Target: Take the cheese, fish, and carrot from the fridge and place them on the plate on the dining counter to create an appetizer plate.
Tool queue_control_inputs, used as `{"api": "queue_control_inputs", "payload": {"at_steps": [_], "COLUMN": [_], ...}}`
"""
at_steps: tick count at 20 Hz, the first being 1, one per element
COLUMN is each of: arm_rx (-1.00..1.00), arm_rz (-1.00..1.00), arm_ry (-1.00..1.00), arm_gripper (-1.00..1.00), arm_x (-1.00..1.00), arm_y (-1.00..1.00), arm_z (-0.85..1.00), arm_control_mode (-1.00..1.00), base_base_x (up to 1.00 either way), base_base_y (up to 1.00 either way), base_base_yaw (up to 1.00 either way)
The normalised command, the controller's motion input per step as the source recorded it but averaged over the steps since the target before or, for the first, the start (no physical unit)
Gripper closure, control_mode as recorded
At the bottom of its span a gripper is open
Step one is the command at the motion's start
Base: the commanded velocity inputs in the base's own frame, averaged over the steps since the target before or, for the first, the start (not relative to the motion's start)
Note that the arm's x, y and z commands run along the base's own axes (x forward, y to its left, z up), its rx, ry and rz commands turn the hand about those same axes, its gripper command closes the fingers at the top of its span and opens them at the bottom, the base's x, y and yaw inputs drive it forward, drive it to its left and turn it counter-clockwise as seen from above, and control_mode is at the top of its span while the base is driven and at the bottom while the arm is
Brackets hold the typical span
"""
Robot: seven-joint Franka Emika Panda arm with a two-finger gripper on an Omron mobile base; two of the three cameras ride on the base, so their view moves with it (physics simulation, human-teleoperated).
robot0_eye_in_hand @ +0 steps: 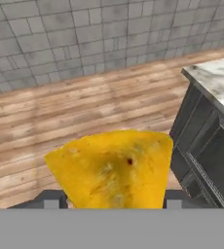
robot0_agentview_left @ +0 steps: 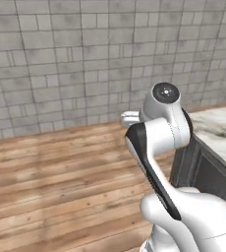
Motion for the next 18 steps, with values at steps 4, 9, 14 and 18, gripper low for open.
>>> {"api": "queue_control_inputs", "payload": {"at_steps": [4, 9, 14, 18], "arm_rx": [0.0, 0.0, 0.0, 0.0], "arm_rz": [0.0, 0.0, 0.0, 0.0], "arm_ry": [0.0, 0.0, 0.0, 0.0], "arm_gripper": [1.0, 1.0, 1.0, 1.0], "arm_x": [0.0, 0.0, 0.0, 0.0], "arm_y": [0.0, 0.0, 0.0, 0.0], "arm_z": [0.0, 0.0, 0.0, 0.0], "arm_control_mode": [1.0, 1.0, 1.0, 1.0], "base_base_x": [-0.09, 0.0, 0.0, 0.0], "base_base_y": [0.0, 0.0, 0.0, 0.0], "base_base_yaw": [-0.78, -0.75, -0.74, -0.73]}}
